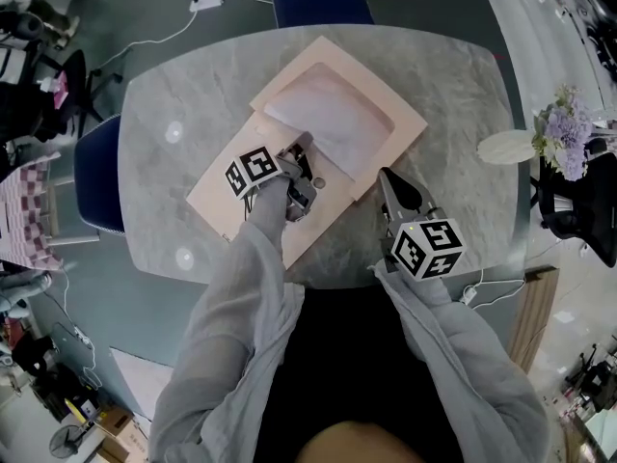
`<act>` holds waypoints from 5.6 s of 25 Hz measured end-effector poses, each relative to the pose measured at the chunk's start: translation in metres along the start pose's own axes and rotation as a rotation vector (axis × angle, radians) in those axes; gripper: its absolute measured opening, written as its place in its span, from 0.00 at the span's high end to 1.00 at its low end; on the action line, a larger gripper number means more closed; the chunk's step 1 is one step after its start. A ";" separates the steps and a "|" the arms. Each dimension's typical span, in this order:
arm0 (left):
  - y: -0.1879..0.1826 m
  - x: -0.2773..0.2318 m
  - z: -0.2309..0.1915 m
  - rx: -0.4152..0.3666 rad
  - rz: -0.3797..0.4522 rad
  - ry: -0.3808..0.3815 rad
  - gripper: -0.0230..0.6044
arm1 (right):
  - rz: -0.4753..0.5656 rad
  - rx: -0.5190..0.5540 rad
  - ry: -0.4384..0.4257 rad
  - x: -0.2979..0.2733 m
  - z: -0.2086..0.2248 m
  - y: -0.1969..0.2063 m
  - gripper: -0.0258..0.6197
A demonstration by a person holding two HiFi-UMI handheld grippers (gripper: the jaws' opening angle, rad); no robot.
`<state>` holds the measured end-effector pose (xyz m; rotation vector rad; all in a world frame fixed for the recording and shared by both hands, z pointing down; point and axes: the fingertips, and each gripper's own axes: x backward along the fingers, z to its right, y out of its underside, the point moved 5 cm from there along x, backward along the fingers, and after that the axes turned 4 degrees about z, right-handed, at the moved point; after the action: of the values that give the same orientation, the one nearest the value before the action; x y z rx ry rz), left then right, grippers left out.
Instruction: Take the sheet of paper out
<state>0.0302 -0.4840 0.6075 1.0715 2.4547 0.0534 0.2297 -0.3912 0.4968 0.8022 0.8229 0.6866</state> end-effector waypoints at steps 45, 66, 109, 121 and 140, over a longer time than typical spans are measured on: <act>0.004 0.126 -0.023 -0.060 0.052 0.039 0.95 | 0.056 0.053 0.044 0.043 -0.076 0.027 0.95; 0.007 0.197 -0.028 -0.175 0.069 0.092 0.95 | 0.115 0.061 0.102 0.080 -0.123 0.057 0.95; 0.045 0.273 0.118 -1.057 0.256 0.131 0.95 | 0.187 0.107 -0.066 0.101 -0.133 0.006 0.95; 0.067 0.271 0.127 -1.156 0.223 0.217 0.95 | 0.188 0.168 -0.111 0.088 -0.141 0.002 0.95; 0.075 0.259 0.118 -1.140 0.154 0.238 0.95 | 0.149 0.227 -0.127 0.088 -0.147 0.015 0.95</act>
<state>-0.0216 -0.2665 0.4161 0.6997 1.9374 1.4773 0.1487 -0.2646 0.4134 1.1099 0.7380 0.6733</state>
